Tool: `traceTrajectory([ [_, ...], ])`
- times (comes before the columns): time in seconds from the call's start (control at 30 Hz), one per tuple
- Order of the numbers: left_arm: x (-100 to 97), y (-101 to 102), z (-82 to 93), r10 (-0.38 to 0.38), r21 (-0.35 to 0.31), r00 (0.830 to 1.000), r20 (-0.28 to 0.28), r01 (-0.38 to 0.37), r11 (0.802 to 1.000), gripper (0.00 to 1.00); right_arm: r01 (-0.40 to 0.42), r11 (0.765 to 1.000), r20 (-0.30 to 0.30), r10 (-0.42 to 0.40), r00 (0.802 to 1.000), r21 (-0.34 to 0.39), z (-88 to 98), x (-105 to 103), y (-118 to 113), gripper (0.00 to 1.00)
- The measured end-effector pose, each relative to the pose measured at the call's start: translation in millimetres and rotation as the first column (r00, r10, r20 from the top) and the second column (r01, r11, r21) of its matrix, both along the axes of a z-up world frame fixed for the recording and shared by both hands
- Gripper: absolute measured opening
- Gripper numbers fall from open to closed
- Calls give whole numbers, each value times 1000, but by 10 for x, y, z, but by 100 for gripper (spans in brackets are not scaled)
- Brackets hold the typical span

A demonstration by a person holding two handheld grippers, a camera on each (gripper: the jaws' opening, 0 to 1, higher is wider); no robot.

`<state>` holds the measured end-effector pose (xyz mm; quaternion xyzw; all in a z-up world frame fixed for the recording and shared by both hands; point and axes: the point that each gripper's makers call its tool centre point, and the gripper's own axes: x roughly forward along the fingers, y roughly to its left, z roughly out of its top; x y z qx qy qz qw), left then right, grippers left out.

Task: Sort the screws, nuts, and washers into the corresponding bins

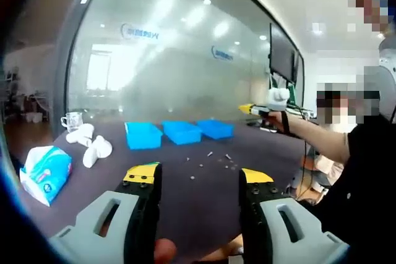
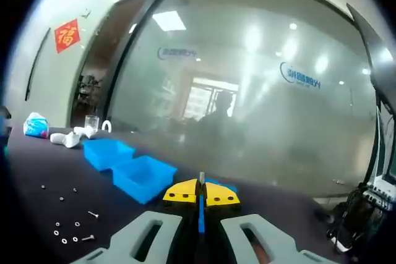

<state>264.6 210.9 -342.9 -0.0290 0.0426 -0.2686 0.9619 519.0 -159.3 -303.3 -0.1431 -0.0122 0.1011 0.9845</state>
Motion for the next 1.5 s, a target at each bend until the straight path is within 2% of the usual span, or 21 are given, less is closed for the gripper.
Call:
traceTrajectory([
  [0.17,-16,35,-2,8,-1,1000,-1,-8,1000,48,15,1000,-18,-15,1000,-16,5,288,-20,0],
  [0.23,-26,63,8,15,-4,1000,0,-15,1000,48,17,999,-29,-18,999,-50,-1,392,-28,0],
  [0.33,-36,93,9,24,-7,1000,0,-24,1000,48,17,999,-43,-19,999,-43,18,539,-38,0],
  [0.43,-39,110,2,32,-5,999,-2,-32,999,48,38,997,-37,-40,998,-64,27,689,-67,0],
  [0.77,-78,173,3,62,-7,998,-8,-62,998,48,37,998,-92,-40,995,-41,-84,1067,-50,0],
  [0.97,-73,186,13,70,-4,998,-5,-70,998,48,33,999,-113,-29,993,30,-117,1101,-16,0],
  [1.07,-65,177,15,69,-2,998,-5,-69,998,48,40,997,-114,-32,993,69,-108,1107,-16,8],
  [1.1,-64,171,16,67,-3,998,-6,-67,998,48,30,996,-116,-19,993,88,-103,1103,5,14],
  [1.2,-63,151,12,63,0,998,-6,-63,998,48,34,996,-106,-25,994,81,-63,1074,-1,22],
  [1.5,-71,137,30,64,-5,998,-3,-64,998,48,-3,994,-105,15,994,109,10,881,55,27],
])
